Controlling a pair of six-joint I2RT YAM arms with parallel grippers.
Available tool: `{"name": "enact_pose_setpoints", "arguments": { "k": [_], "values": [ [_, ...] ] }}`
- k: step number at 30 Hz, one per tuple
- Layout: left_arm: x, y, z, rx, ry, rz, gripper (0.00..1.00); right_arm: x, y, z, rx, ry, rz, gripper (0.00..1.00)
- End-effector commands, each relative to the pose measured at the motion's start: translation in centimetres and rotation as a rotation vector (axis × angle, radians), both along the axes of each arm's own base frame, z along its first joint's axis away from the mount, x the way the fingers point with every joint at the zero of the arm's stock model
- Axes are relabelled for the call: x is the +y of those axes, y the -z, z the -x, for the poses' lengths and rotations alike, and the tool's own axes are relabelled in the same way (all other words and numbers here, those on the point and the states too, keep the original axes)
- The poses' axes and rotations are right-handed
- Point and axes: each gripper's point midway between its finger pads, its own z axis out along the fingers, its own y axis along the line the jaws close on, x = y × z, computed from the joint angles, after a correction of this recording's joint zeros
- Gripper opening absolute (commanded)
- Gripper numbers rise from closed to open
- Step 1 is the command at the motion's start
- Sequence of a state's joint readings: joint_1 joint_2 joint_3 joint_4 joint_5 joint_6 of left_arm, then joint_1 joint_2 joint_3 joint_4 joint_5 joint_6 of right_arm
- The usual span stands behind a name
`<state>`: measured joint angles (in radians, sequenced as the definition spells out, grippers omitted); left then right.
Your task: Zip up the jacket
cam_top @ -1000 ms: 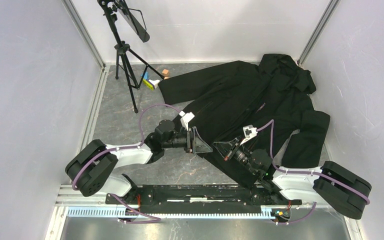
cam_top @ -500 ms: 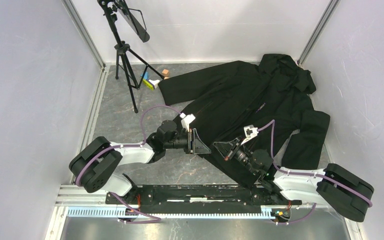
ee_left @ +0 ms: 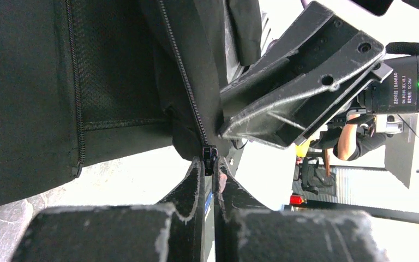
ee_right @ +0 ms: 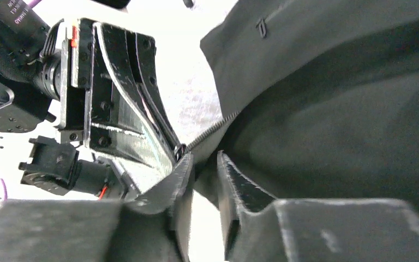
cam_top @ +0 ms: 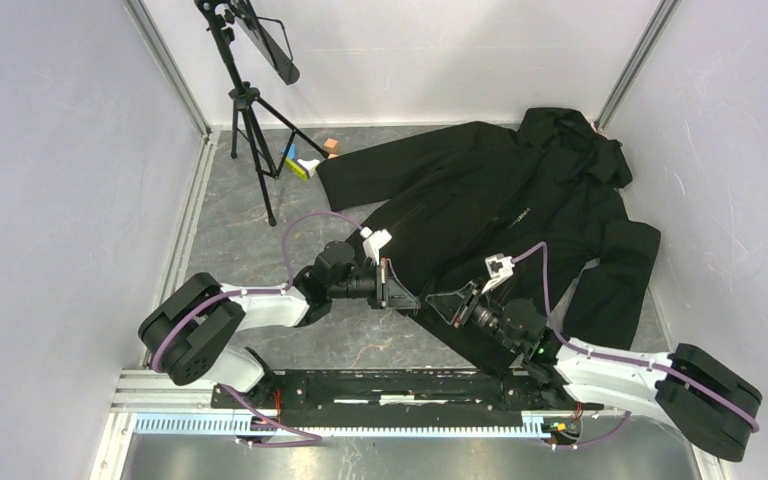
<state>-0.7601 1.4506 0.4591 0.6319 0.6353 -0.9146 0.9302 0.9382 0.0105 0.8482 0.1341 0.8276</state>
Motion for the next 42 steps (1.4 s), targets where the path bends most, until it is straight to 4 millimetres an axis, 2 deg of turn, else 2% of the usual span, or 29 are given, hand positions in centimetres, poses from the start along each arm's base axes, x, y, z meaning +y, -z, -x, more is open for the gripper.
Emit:
{"name": "enact_pose_setpoints", "arguments": {
  "k": [1,4,8,10,11,15,17,21,25,27,28,29,30,33,36,40,42],
  "values": [
    [-0.5,-1.6,-0.1,-0.085,0.031,0.038,0.02,-2.5,7.2,3.4,0.183,-0.05,0.135,0.35],
    [-0.4,-1.7,0.0,-0.092,0.036,0.04,0.02,-2.6,7.4,4.0,0.246,-0.06,0.116,0.56],
    [-0.5,-1.8,0.4,-0.107,0.058,0.045,0.02,-2.3,6.2,4.5,0.308,-0.094,0.025,0.73],
    [-0.5,-1.9,0.6,-0.116,0.064,0.048,0.02,-2.6,6.2,4.1,0.38,-0.055,-0.005,0.83],
    [-0.5,-2.0,0.7,-0.122,0.068,0.05,0.02,-2.6,5.9,3.8,0.391,-0.05,-0.018,0.85],
    [-0.8,-2.3,1.2,-0.154,0.085,0.051,0.02,-2.6,4.9,2.4,0.447,0.007,-0.027,0.83],
    [-1.0,-2.3,1.3,-0.166,0.086,0.038,0.02,-1.7,3.8,2.1,0.446,-0.018,-0.031,0.81],
    [-1.3,-2.4,1.5,-0.173,0.092,0.036,0.02,-0.4,2.9,2.4,0.449,-0.088,-0.065,0.73],
    [-1.2,-2.6,1.5,-0.184,0.088,0.036,0.02,-0.4,2.5,3.2,0.431,-0.118,-0.163,0.66],
    [-1.1,-2.6,1.4,-0.187,0.083,0.033,0.02,-0.7,2.1,3.5,0.398,-0.131,-0.198,0.7],
    [-1.2,-2.8,1.6,-0.108,0.059,0.04,0.02,-0.9,2.1,3.7,0.385,-0.133,-0.203,0.71],
    [-1.1,-2.5,1.3,-0.188,0.074,0.027,0.02,-1.1,2.4,3.8,0.378,-0.132,-0.197,0.72],
    [-1.0,-2.5,1.2,-0.195,0.069,0.023,0.02,-1.3,2.6,3.9,0.366,-0.129,-0.192,0.74],
    [-0.9,-2.6,0.8,-0.22,0.051,0.006,0.02,-2.1,3.5,3.6,0.343,-0.089,-0.144,0.85],
    [-0.9,-2.2,0.6,-0.267,0.053,-0.047,0.02,-2.4,2.5,2.7,0.308,-0.046,-0.143,0.96],
    [-1.2,-2.6,0.9,-0.316,0.067,-0.058,0.02,-1.8,0.9,1.8,0.31,-0.036,-0.147,0.92],
    [-1.3,-3.2,1.0,-0.336,0.061,-0.045,0.02,-1.6,2.0,2.2,0.353,-0.046,-0.119,0.84]
  ]
}}
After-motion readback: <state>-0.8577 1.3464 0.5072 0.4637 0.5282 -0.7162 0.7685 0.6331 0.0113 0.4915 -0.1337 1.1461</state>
